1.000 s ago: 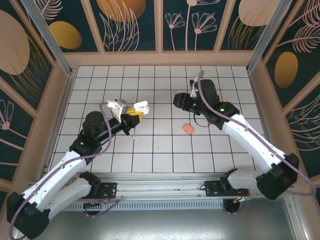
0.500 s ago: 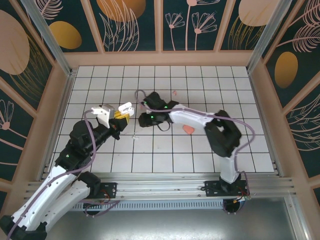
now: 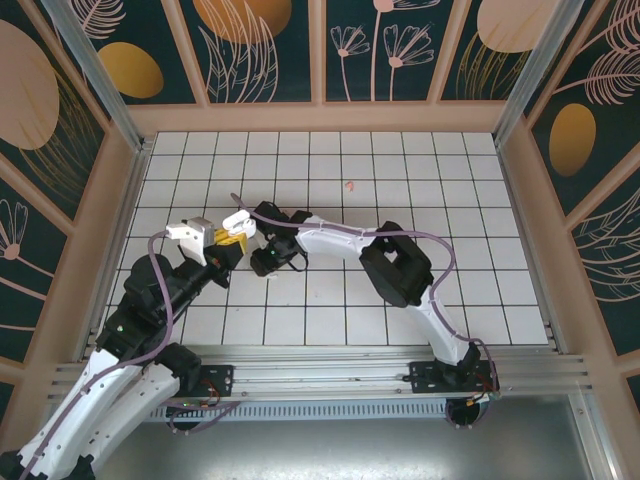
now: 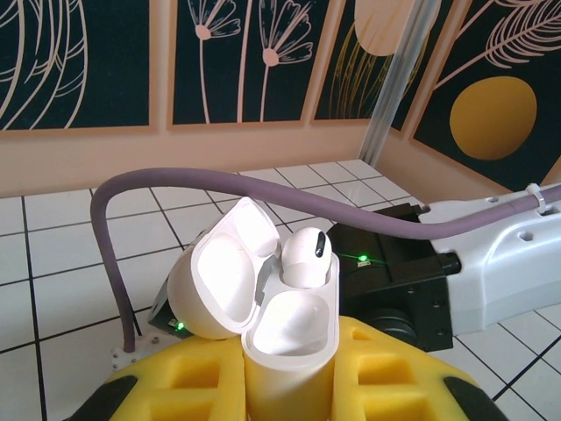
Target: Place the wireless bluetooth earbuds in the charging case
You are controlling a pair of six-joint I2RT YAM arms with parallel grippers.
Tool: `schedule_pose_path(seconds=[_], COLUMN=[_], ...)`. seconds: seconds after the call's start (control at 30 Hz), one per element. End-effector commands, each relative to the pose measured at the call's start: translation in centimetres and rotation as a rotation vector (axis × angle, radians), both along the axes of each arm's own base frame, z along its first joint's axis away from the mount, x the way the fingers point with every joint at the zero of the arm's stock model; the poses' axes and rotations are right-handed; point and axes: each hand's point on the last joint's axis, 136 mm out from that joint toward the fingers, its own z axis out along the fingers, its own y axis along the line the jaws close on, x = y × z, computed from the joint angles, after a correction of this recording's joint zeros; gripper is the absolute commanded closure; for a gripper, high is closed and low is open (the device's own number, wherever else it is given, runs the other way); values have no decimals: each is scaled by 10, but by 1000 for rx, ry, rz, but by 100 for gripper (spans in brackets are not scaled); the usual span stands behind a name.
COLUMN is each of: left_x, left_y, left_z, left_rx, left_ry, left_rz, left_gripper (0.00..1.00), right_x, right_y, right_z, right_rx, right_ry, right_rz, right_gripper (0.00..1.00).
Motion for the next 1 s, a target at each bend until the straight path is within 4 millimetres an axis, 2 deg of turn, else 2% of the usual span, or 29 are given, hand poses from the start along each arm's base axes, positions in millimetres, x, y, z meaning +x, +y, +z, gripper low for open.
schedule_pose_path(seconds=[0.0, 0.27, 0.47, 0.6, 0.77, 0.97], left_x=[-1, 1, 1, 1, 1, 2], left_y=[1, 0, 0, 1, 1, -2], left_z=[10, 6, 6, 7, 7, 7], left_rx=[-27, -19, -24, -24, -27, -39], left_ry=[-25, -15, -15, -16, -14, -16], left_rz=[1, 4, 6, 7, 8, -2], left_gripper=[100, 100, 100, 100, 100, 100], right_x=[-5, -18, -21, -11, -10, 1], right_y=[-6, -12, -13, -25, -41, -78], right_z=[-8, -23, -30, -31, -35, -37], right_rx=[-79, -192, -260, -307, -346, -408], right_ry=[-24, -74, -81, -106, -97, -115], right_rz=[32, 53, 27, -60, -124, -260], right_gripper=[59, 59, 63, 69, 72, 75])
